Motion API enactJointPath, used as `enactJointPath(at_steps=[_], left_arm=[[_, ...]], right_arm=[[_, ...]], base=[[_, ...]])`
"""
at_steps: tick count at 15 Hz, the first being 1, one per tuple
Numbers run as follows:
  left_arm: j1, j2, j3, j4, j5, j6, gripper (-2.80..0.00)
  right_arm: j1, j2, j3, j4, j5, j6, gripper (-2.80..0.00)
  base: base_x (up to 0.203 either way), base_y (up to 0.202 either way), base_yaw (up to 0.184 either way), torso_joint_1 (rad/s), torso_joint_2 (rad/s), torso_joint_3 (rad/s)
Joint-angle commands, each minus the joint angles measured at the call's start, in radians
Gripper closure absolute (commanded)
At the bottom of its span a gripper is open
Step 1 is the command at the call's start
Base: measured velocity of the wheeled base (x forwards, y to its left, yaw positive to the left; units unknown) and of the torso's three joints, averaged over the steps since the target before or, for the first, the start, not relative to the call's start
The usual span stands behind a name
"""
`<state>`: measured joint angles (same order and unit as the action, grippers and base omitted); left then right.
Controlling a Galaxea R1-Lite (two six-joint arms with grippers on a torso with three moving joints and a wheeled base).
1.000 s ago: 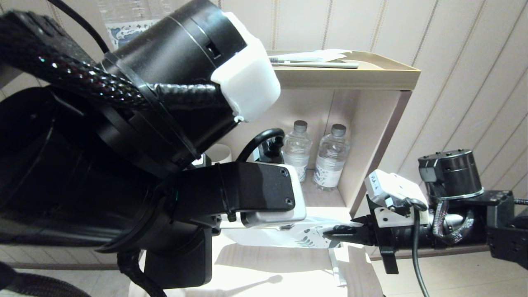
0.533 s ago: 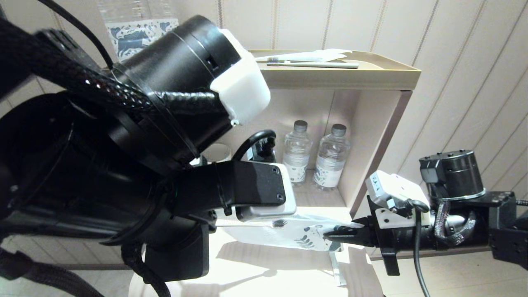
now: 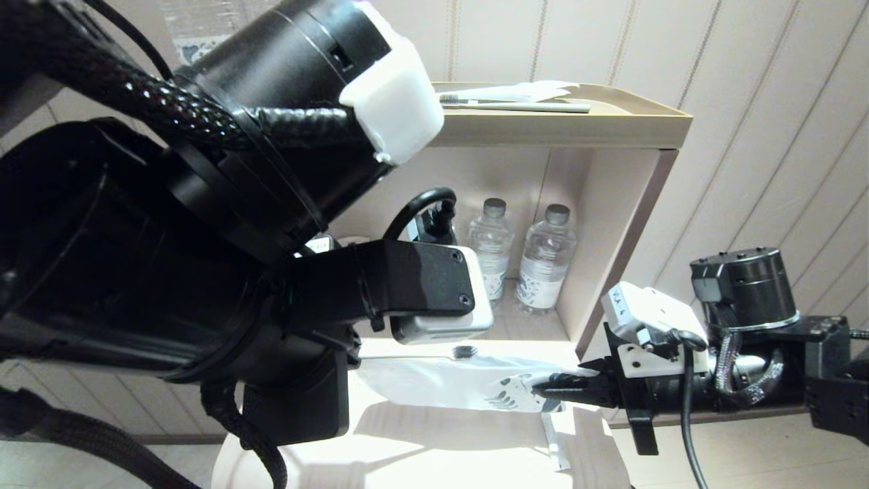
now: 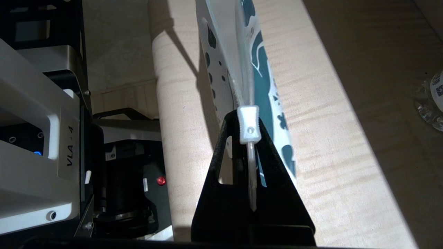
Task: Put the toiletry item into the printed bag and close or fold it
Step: Place the toothbrush in the storage bag
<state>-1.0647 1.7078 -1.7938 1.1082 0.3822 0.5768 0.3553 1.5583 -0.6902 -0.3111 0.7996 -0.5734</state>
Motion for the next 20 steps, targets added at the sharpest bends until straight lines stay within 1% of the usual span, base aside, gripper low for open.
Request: enactJointPath(at_steps=[1, 6, 10, 13, 16, 18, 20], left_arm=[[0.000, 0.007, 0.007, 0.005, 0.003, 0.003, 0.00], [0.000, 0.015, 0.009, 0.002, 0.003, 0.003, 0.00], [0.000, 0.017, 0.057, -0.003, 0.001, 0.000, 0.00], [0.000, 0.023, 0.040, -0.016, -0.007, 0.000, 0.00], [0.000, 0.032, 0.039, -0.088, -0.052, -0.005, 0.00], [-0.001, 0.039, 0.036, -0.095, -0.072, -0.007, 0.00], [-0.001, 0.044, 0.040, -0.102, -0.083, -0.038, 0.00]], right_arm=[[0.001, -0.001, 0.000, -0.002, 0.006, -0.003, 0.00], [0.004, 0.000, 0.001, -0.002, 0.006, -0.003, 0.00], [0.007, -0.003, 0.001, -0.002, 0.010, -0.003, 0.00], [0.008, -0.004, 0.000, 0.001, 0.026, -0.001, 0.00], [0.011, -0.007, -0.002, 0.003, 0.036, 0.004, 0.00], [0.010, -0.012, -0.004, 0.004, 0.040, 0.004, 0.00], [0.010, -0.014, -0.008, 0.007, 0.052, 0.006, 0.00]], base=[[0.000, 0.000, 0.000, 0.000, 0.00, 0.000], [0.000, 0.000, 0.000, 0.000, 0.00, 0.000], [0.000, 0.000, 0.000, 0.000, 0.00, 0.000], [0.000, 0.000, 0.000, 0.000, 0.00, 0.000], [0.000, 0.000, 0.000, 0.000, 0.00, 0.000], [0.000, 0.000, 0.000, 0.000, 0.00, 0.000], [0.000, 0.000, 0.000, 0.000, 0.00, 0.000]])
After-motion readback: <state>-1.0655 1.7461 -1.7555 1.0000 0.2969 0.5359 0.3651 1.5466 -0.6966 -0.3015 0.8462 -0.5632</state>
